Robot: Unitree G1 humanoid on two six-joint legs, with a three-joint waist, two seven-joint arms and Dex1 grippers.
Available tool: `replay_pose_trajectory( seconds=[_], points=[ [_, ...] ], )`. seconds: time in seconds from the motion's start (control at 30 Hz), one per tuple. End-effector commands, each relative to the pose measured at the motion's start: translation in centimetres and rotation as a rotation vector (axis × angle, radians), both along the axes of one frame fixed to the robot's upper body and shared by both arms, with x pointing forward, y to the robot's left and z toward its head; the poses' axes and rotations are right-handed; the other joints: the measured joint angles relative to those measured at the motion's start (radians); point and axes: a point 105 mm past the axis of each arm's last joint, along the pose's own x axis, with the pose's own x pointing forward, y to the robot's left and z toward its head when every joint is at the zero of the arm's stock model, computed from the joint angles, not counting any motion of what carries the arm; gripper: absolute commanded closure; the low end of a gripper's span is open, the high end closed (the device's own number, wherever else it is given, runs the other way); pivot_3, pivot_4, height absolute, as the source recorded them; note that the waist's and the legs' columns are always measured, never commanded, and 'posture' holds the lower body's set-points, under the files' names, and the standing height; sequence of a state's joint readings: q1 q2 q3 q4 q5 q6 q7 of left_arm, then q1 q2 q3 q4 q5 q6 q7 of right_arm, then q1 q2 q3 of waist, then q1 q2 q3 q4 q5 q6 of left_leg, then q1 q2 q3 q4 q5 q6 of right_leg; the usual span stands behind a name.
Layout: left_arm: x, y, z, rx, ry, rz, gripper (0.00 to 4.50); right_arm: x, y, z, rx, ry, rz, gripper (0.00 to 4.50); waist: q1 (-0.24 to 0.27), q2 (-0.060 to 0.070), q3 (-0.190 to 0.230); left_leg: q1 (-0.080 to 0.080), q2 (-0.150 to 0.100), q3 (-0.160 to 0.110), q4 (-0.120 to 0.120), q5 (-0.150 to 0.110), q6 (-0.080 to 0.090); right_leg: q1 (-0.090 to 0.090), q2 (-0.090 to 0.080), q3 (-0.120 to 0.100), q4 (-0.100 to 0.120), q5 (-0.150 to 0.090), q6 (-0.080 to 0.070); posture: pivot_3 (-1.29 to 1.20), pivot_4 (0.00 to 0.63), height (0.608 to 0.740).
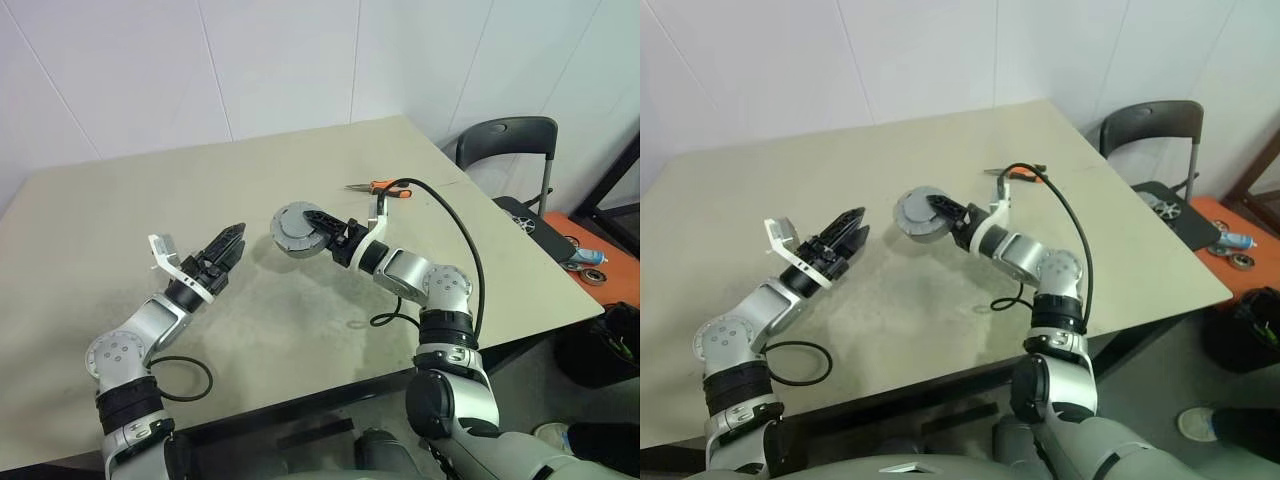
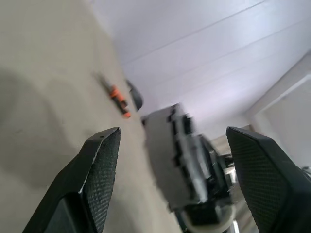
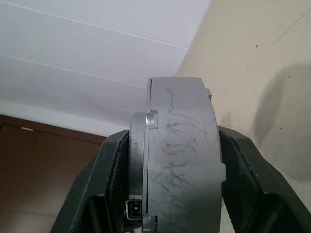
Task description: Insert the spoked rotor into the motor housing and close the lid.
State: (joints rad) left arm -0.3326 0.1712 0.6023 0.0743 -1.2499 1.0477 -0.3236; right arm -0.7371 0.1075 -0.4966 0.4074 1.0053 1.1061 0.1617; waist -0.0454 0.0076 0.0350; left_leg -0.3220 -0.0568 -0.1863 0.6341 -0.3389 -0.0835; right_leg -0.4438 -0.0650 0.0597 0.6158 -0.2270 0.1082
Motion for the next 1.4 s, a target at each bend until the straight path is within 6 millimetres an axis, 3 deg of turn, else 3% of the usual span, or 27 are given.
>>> replay_pose_trajectory(
  seconds=[0.03, 0.2, 0.33, 0.47, 0.9, 1.13, 1.4],
  points=[
    [0.1, -1.1, 1.2, -0.027, -0.050, -0.027, 0.81, 0.2, 1.0, 3.9, 0.081, -0.108, 0.037, 2.09, 0.000, 0.000, 0.000, 0.000, 0.000, 0.000, 0.000, 0.000, 0.000, 0.000, 0.000, 0.000, 0.000, 0.000, 0.000, 0.00, 0.000, 0.740],
    [-0.1, -1.9, 0.1, -0.026, -0.021, -0.048, 0.81, 0.4, 1.2, 4.2, 0.088, -0.106, 0.040, 2.09, -0.002, 0.000, 0.000, 0.000, 0.000, 0.001, 0.001, 0.000, 0.000, 0.000, 0.001, 0.001, 0.001, 0.000, 0.000, 0.00, 0.000, 0.740],
    [-0.2, -1.8, -0.2, -0.025, -0.015, -0.033, 0.01, 0.3, 1.4, 5.1, 0.102, -0.124, 0.046, 2.09, -0.001, 0.000, 0.000, 0.000, 0.000, 0.001, 0.002, 0.000, 0.000, 0.000, 0.001, 0.001, 0.002, 0.000, 0.000, 0.00, 0.000, 0.740],
    [-0.1, -2.0, -0.6, -0.027, 0.003, -0.028, 0.01, 0.4, 1.3, 5.2, 0.100, -0.124, 0.047, 2.09, -0.001, 0.000, 0.000, 0.000, 0.000, 0.001, 0.004, 0.000, 0.000, 0.000, 0.001, 0.001, 0.003, 0.001, 0.000, 0.00, 0.000, 0.740],
    [0.7, -5.0, 2.5, -0.110, -0.105, -0.107, 0.01, 0.2, 1.8, 4.9, 0.084, -0.114, 0.062, 2.09, -0.002, 0.000, 0.000, 0.001, 0.000, 0.004, 0.014, 0.000, 0.001, 0.005, 0.003, 0.003, 0.004, 0.008, 0.002, 0.00, 0.000, 0.740],
    [2.2, -6.3, 1.0, -0.115, -0.036, -0.115, 0.01, 0.2, 1.7, 4.8, 0.074, -0.110, 0.059, 2.09, 0.001, 0.000, 0.000, 0.001, 0.000, 0.005, 0.014, 0.000, 0.000, 0.004, 0.003, 0.006, 0.004, 0.008, 0.002, 0.00, 0.000, 0.740],
    [3.5, -7.1, 0.6, -0.122, -0.001, -0.114, 0.01, 0.4, 1.6, 4.6, 0.063, -0.102, 0.050, 2.09, -0.002, 0.000, 0.000, 0.001, 0.000, 0.006, 0.014, 0.000, 0.001, 0.004, 0.003, 0.006, 0.003, 0.008, 0.003, 0.00, 0.000, 0.740]
  ],
)
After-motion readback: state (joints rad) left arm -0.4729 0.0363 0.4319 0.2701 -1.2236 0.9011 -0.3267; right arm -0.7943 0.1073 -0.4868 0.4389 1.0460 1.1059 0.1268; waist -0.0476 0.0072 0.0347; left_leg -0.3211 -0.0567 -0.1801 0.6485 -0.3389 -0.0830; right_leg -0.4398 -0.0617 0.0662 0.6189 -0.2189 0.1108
